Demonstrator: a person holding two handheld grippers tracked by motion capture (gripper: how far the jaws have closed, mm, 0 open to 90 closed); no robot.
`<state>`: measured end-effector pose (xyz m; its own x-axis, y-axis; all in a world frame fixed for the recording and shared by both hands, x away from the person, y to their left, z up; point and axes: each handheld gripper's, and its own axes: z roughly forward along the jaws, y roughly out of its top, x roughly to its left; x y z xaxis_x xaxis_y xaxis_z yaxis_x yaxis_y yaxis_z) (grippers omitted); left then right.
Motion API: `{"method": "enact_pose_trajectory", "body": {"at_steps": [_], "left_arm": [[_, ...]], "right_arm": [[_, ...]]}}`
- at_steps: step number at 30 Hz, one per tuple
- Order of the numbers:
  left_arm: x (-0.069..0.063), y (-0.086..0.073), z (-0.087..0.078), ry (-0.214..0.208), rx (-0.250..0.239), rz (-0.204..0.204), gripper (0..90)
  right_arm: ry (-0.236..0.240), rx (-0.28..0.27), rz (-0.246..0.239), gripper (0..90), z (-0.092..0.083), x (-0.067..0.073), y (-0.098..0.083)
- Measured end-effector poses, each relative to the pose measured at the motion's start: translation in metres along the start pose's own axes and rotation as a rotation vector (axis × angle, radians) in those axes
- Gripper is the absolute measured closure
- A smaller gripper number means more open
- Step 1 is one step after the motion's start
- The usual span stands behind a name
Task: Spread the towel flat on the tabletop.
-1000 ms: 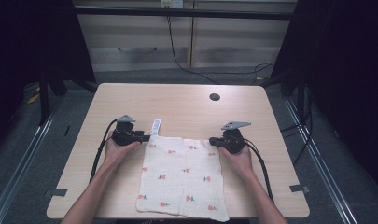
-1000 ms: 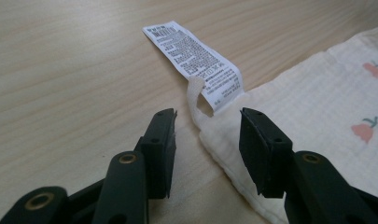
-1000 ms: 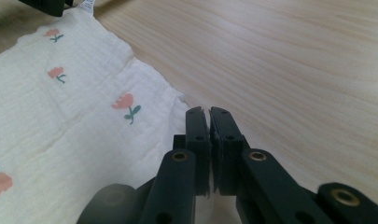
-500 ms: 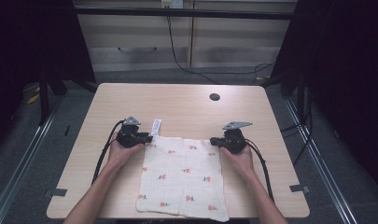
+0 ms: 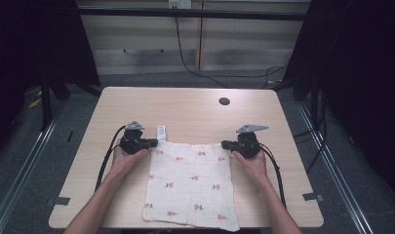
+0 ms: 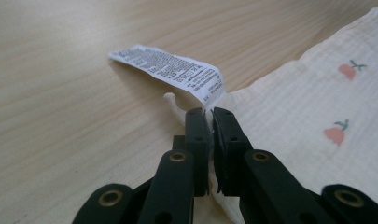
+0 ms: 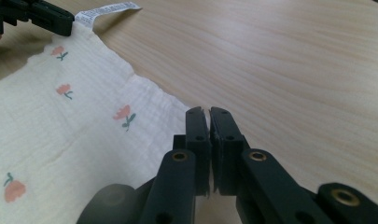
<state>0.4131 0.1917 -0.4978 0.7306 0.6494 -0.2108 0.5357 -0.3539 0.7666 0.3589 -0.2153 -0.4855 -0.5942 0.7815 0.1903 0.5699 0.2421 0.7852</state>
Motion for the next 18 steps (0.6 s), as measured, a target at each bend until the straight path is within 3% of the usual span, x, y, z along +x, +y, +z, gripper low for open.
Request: {"method": "enact_pose_trajectory", "body": {"at_steps": [18], "left_arm": [[-0.008, 0.013, -0.028, -0.066, -0.096, -0.003, 85.5]], "right_arm": [[0.022, -0.059, -0.012, 87.1, -0.012, 0.003, 0.015]]}}
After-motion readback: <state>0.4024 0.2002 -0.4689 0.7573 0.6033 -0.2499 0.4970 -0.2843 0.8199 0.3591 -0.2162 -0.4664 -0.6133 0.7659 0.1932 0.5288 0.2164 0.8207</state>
